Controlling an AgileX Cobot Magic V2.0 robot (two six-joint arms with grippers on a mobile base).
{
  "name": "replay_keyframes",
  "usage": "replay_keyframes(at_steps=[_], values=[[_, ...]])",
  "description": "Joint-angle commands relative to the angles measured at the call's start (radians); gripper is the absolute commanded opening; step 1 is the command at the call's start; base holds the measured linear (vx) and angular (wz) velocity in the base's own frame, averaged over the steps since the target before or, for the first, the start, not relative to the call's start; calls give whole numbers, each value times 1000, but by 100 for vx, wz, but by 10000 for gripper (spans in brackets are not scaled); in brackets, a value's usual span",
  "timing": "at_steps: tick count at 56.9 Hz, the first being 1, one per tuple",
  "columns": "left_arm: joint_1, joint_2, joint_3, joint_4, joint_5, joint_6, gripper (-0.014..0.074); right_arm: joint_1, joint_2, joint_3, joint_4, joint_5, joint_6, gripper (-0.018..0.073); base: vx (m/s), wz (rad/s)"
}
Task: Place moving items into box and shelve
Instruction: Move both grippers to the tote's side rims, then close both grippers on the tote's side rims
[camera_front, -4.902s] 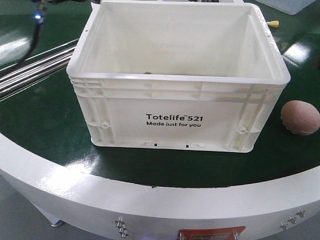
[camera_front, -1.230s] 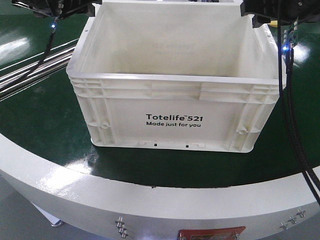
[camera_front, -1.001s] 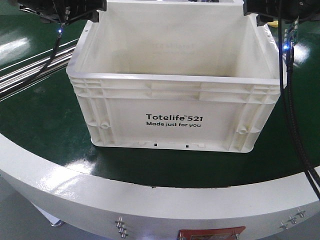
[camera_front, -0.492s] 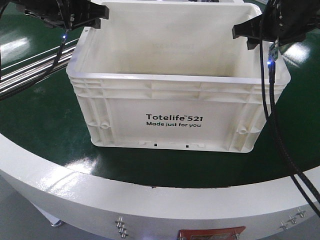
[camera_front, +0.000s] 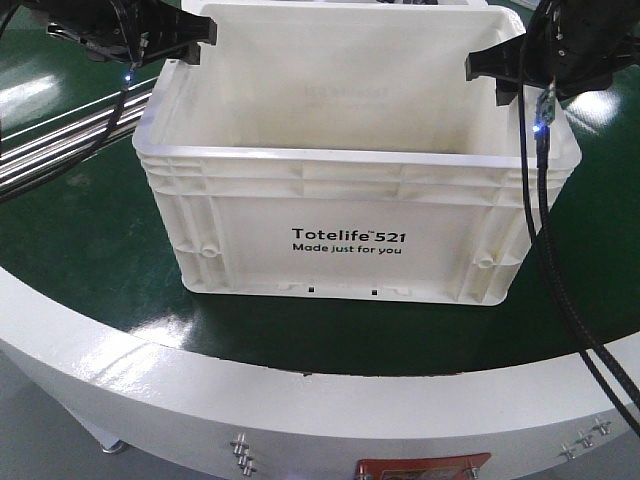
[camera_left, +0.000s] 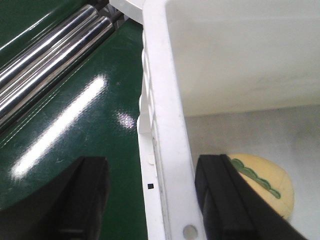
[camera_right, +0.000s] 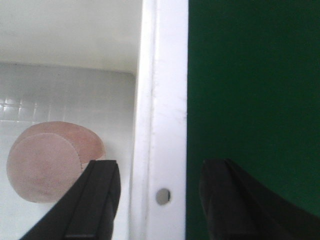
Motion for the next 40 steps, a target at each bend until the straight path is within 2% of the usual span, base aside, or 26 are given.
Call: replay_keyframes(at_steps=[1,14,28,40], values=[[-2,-44,-28,0,-64,0,488,-3,-46,-34,-23,-34,3,426,0,0],[-2,0,-28,-8,11,0,488,-3,-46,-34,-23,-10,3,426,0,0],[-2,3,-28,-8,11,0,487,-3,-38,-33,-23,-4,3,422,0,0],[-2,3,-28,-8,12,0,470,-3,-3,-33,-23,45,3,370,0,0]])
